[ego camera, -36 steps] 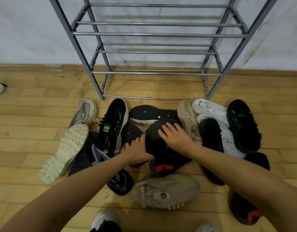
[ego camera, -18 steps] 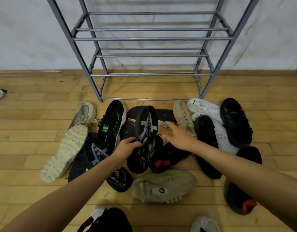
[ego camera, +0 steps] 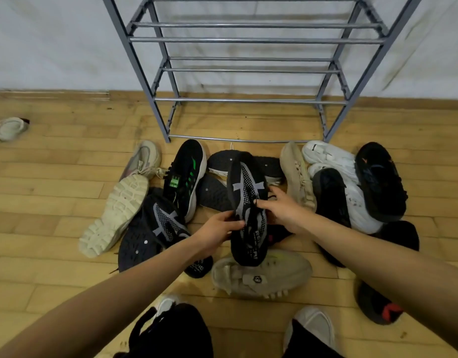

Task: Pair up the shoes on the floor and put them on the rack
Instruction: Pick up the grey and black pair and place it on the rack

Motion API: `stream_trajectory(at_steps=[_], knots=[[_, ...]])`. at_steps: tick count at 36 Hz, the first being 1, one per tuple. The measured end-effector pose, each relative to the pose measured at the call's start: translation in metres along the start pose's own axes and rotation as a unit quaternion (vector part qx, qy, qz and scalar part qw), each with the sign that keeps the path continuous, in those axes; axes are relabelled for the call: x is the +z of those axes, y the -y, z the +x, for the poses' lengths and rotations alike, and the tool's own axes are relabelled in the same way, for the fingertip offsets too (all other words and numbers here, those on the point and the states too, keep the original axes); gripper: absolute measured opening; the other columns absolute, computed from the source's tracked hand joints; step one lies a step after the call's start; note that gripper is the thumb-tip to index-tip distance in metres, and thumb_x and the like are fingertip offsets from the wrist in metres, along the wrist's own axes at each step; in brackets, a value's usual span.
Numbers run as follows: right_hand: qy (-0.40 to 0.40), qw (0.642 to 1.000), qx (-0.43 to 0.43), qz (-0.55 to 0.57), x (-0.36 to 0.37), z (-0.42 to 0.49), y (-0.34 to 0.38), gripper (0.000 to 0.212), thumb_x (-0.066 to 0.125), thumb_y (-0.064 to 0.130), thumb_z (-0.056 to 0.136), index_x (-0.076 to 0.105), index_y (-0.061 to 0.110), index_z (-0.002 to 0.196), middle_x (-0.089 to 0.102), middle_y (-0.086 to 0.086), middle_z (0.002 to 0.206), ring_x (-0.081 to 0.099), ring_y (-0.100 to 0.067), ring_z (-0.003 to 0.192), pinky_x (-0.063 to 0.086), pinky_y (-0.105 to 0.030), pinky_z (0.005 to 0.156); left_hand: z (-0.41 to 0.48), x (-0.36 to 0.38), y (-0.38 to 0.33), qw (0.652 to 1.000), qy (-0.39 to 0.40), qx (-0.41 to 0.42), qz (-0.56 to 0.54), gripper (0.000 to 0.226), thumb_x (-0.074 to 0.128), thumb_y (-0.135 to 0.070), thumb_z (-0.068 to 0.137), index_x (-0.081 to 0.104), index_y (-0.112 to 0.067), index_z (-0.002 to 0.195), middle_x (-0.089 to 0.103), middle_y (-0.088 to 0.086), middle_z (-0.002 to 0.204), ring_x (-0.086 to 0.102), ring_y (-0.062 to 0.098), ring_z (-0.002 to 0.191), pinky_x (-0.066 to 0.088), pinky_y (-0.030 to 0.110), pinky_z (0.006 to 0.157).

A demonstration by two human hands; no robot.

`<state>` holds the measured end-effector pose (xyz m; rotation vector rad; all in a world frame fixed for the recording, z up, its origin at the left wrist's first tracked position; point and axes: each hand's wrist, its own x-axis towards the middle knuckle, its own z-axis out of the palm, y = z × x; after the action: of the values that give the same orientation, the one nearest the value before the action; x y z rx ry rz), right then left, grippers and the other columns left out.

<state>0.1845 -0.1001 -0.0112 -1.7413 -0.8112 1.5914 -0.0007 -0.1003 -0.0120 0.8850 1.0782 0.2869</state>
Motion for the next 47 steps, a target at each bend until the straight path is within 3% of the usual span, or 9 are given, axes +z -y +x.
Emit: stream_trajectory(at_steps=[7,13,17,20,24,29,34,38,47], knots=[[-0.004,0.995,-0.032,-0.098,0.035,0.036,0.004,0.059,0.057,0.009,0.088,0.036,0.024,0.141,0.059,-0.001,0.12,0.057,-0.018,0.108,0.051,-0.036,0.09,0.018,-0.02,0.007,0.991,-0.098,-0.006,0.094,0.022,0.06,-0.007,0.09,0.062,-0.012,0.111,0.067,0.006,0.115,0.064,0.013,0.095,0.054,0.019,0.073],[-0.05,0.989,-0.046,-0.135,0.047,0.051,0.007,0.053,0.05,0.011,0.089,0.04,0.022,0.14,0.056,0.005,0.122,0.053,-0.014,0.109,0.042,-0.027,0.084,0.026,-0.036,0.004,0.965,-0.143,0.042,0.217,0.025,0.067,-0.02,0.087,0.067,-0.01,0.109,0.071,0.009,0.106,0.067,0.024,0.097,0.057,0.039,0.086],[-0.088,0.98,-0.048,-0.171,0.051,0.052,0.01,0.05,0.049,0.013,0.092,0.039,0.019,0.141,0.056,-0.003,0.132,0.053,-0.022,0.118,0.039,-0.025,0.086,0.027,-0.048,0.003,0.935,-0.178,0.073,0.298,0.033,0.065,-0.025,0.087,0.066,-0.008,0.115,0.072,0.005,0.103,0.067,0.013,0.093,0.052,0.027,0.089],[-0.11,0.967,-0.059,-0.22,0.05,0.051,0.013,0.056,0.049,0.014,0.094,0.029,0.02,0.146,0.052,-0.005,0.138,0.052,-0.024,0.121,0.037,-0.023,0.083,0.019,-0.059,0.009,0.882,-0.214,0.101,0.407,0.027,0.056,-0.028,0.092,0.066,-0.017,0.115,0.065,0.002,0.115,0.059,0.016,0.108,0.047,0.031,0.095],[-0.141,0.961,-0.068,-0.228,0.043,0.049,0.018,0.07,0.05,0.015,0.095,0.01,0.025,0.152,0.043,-0.009,0.145,0.053,-0.028,0.12,0.046,-0.032,0.088,0.004,-0.085,0.031,0.775,-0.36,0.102,0.509,0.039,0.056,-0.032,0.09,0.05,-0.019,0.127,0.04,0.008,0.129,0.034,0.029,0.125,0.03,0.04,0.106],[-0.156,0.959,-0.08,-0.222,0.032,0.056,0.021,0.067,0.048,0.015,0.096,0.014,0.034,0.15,0.035,-0.011,0.15,0.059,-0.028,0.107,0.044,-0.028,0.077,-0.006,-0.109,0.052,0.821,-0.43,-0.026,0.375,0.056,0.06,-0.032,0.087,0.033,-0.012,0.131,0.024,0.013,0.136,0.023,0.036,0.129,0.023,0.048,0.11],[-0.17,0.964,-0.06,-0.196,0.033,0.061,0.018,0.065,0.047,0.016,0.096,0.016,0.033,0.15,0.038,-0.01,0.147,0.046,-0.028,0.127,0.042,-0.043,0.104,-0.006,-0.109,0.064,0.864,-0.459,-0.098,0.184,0.071,0.066,-0.036,0.084,0.025,-0.007,0.134,0.024,0.015,0.138,0.025,0.035,0.131,0.027,0.045,0.108],[-0.165,0.965,-0.05,-0.199,0.034,0.063,0.016,0.065,0.046,0.016,0.096,0.015,0.033,0.15,0.04,-0.011,0.145,0.048,-0.029,0.126,0.043,-0.047,0.104,-0.005,-0.106,0.067,0.895,-0.43,-0.11,0.047,0.072,0.066,-0.029,0.087,0.019,-0.006,0.136,0.021,0.016,0.142,0.031,0.034,0.129,0.035,0.039,0.102],[-0.182,0.964,-0.015,-0.195,0.039,0.064,0.01,0.064,0.05,0.024,0.097,0.014,0.023,0.15,0.041,-0.013,0.144,0.047,-0.032,0.126,0.043,-0.043,0.102,-0.007,-0.094,0.07,0.899,-0.428,-0.092,0.003,0.078,0.071,-0.002,0.08,0.017,-0.006,0.137,0.019,0.019,0.141,0.035,0.037,0.124,0.043,0.035,0.092]])
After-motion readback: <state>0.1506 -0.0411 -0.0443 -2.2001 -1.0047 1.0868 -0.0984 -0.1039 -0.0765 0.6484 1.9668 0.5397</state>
